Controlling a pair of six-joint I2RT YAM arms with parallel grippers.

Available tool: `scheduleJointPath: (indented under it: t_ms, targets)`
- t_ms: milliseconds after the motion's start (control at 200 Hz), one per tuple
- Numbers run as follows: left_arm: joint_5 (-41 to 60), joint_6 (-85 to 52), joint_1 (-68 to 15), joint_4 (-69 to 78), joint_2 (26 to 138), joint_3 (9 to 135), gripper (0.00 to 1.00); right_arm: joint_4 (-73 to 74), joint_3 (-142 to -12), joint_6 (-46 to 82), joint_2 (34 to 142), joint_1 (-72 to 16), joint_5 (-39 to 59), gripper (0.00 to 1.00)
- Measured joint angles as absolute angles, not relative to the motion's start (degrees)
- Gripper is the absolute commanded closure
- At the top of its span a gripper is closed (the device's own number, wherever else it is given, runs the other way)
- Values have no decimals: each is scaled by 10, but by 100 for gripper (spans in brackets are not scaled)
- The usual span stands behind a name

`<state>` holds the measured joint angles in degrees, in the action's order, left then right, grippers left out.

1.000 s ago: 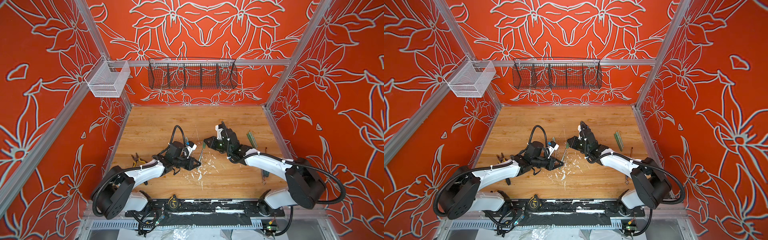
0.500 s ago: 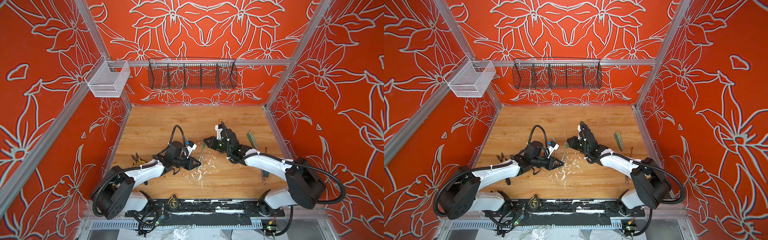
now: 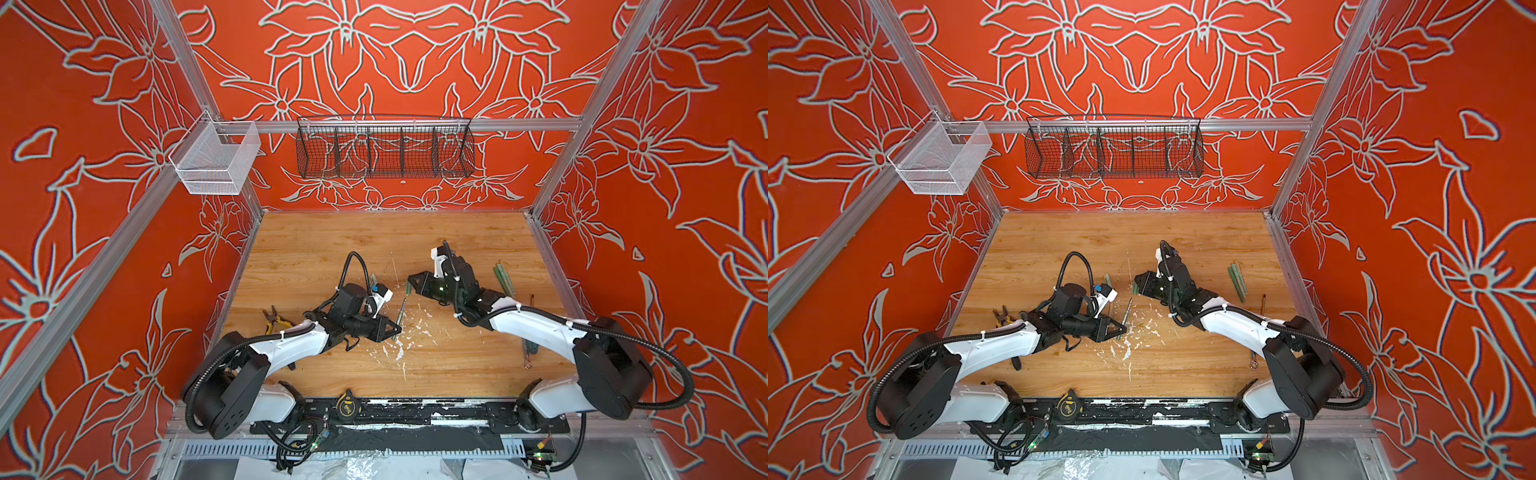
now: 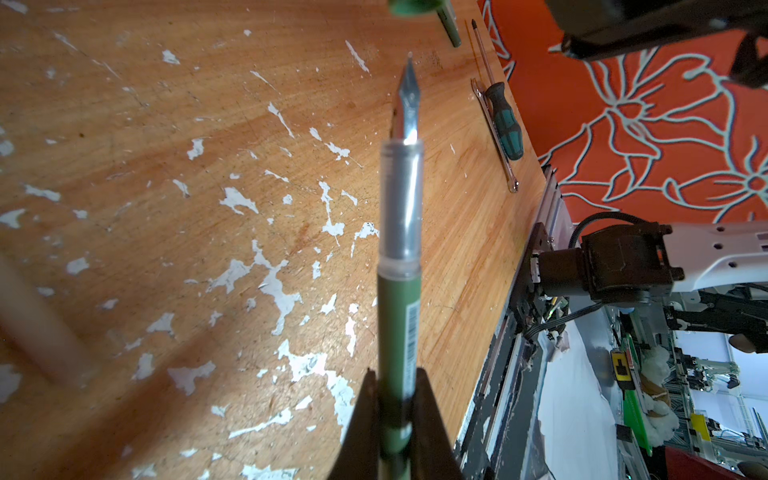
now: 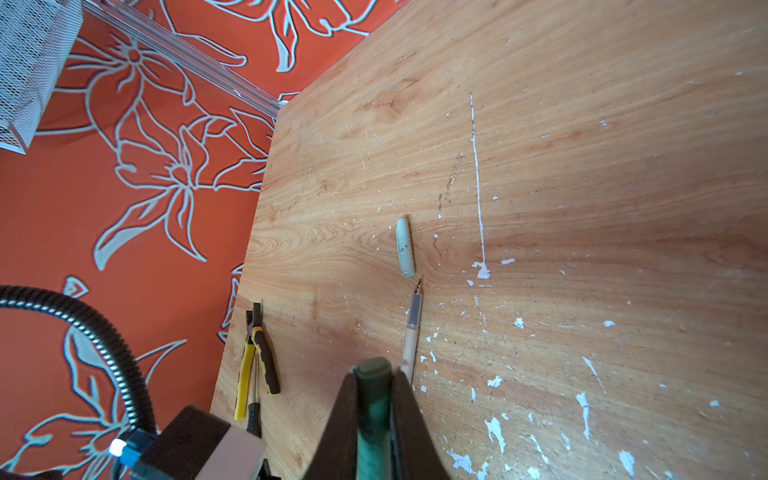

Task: Insert the pens into the pen caps
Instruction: 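Align the cap above the pen nib with the right gripper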

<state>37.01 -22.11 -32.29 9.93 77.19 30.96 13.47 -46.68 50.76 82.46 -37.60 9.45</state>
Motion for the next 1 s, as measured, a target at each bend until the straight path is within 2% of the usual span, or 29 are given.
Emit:
scheduleJointPath:
  t_ms: [1001]
  targets:
    - [375, -221, -313, 108, 772, 311, 100, 153, -468, 513, 832, -380, 105, 90]
